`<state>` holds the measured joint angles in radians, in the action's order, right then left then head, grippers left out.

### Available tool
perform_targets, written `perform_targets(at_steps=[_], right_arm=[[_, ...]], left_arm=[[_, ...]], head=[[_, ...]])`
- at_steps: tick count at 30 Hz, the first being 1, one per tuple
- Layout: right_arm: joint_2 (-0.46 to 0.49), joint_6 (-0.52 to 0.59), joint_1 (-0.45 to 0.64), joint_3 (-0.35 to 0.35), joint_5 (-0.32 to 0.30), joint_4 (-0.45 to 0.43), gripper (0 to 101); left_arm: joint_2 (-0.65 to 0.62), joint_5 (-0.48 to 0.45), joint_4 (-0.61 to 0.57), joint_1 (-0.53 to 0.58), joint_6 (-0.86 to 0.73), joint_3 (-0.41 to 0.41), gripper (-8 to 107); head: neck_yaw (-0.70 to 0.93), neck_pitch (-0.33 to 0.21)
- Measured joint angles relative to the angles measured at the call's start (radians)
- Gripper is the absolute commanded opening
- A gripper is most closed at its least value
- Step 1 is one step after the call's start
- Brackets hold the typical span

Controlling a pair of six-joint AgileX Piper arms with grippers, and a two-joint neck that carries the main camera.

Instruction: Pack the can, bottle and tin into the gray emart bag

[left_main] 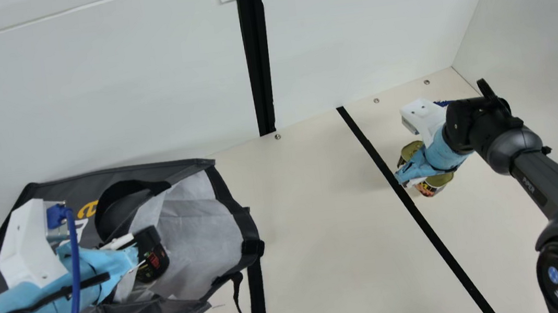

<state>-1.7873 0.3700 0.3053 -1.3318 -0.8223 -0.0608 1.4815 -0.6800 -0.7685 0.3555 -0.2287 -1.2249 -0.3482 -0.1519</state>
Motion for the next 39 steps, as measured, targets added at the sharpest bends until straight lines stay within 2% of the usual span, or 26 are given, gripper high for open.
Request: perform_targets(at_steps=[19, 39], right_arm=[[0.144, -0.012, -0.114, 0.094, -0.003, 0.0, 0], [0.287, -0.02, -0.267, 0.194, -0.036, 0.002, 0]], left_arm=[[0.0, 0.0, 0.0, 0.0, 0.0, 0.0, 10], [0.0, 0.0, 0.0, 0.0, 0.0, 0.0, 10]], head=[[0.0, 0.0], [0.0, 0.0]])
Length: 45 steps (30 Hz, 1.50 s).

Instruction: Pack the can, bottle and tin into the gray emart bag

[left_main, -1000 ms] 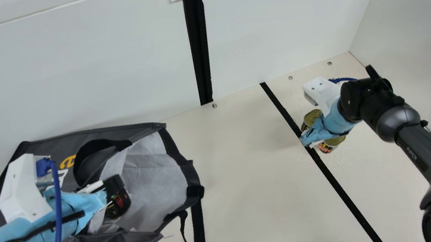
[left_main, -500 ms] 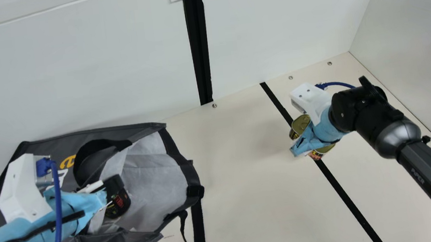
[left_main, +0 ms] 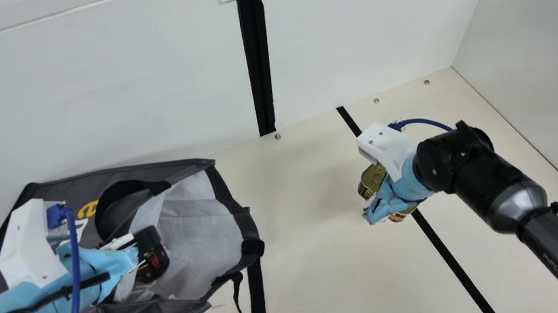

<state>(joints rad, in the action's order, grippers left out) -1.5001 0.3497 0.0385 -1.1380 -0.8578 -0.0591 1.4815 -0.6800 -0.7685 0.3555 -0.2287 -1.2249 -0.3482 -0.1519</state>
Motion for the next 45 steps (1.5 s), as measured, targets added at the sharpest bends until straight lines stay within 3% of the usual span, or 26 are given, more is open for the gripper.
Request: perform_targets(at_steps=[18, 45], right_arm=[[0.094, -0.028, -0.17, 0.061, -0.039, 0.0, 0], [0.168, -0.051, -0.402, 0.089, -0.083, 0.001, 0]], left_arm=[[0.0, 0.0, 0.0, 0.0, 0.0, 0.0, 10], [0.0, 0.0, 0.0, 0.0, 0.0, 0.0, 10]], head=[[0.0, 0.0], [0.002, 0.0]])
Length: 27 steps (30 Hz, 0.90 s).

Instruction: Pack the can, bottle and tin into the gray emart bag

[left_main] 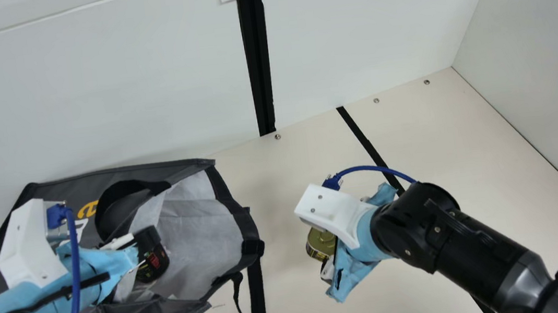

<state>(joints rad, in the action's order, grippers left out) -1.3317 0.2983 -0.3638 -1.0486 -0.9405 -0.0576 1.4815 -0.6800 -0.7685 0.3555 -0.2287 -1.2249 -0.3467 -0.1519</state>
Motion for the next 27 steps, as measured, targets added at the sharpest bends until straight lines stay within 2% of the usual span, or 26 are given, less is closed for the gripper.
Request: perform_targets(at_steps=[9, 18, 27], right_arm=[[0.019, 0.058, -0.034, 0.017, 0.033, 0.066, 0], [0.026, 0.137, -0.042, 0.037, 0.103, 0.167, 0], [0.015, 0.25, -0.037, 0.049, 0.184, 0.304, 0]], left_arm=[[0.0, 0.0, 0.0, 0.0, 0.0, 0.0, 10], [0.0, 0.0, 0.0, 0.0, 0.0, 0.0, 10], [0.0, 0.0, 0.0, 0.0, 0.0, 0.0, 10]], head=[[-0.002, 0.0], [-0.002, 0.0], [-0.002, 0.0]])
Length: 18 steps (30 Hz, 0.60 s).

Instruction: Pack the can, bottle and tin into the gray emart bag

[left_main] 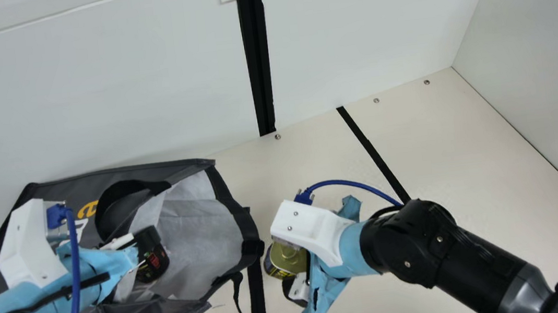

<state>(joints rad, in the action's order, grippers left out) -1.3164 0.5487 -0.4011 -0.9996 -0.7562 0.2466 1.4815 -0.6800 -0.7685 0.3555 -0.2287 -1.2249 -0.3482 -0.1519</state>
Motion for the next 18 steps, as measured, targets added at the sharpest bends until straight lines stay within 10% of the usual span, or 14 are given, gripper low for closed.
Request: perform_targets(at_steps=[18], right_arm=[[-0.074, 0.274, 0.005, -0.032, 0.134, 0.278, 0]], left_arm=[[0.0, 0.0, 0.0, 0.0, 0.0, 0.0, 10]], head=[[0.0, 0.0]])
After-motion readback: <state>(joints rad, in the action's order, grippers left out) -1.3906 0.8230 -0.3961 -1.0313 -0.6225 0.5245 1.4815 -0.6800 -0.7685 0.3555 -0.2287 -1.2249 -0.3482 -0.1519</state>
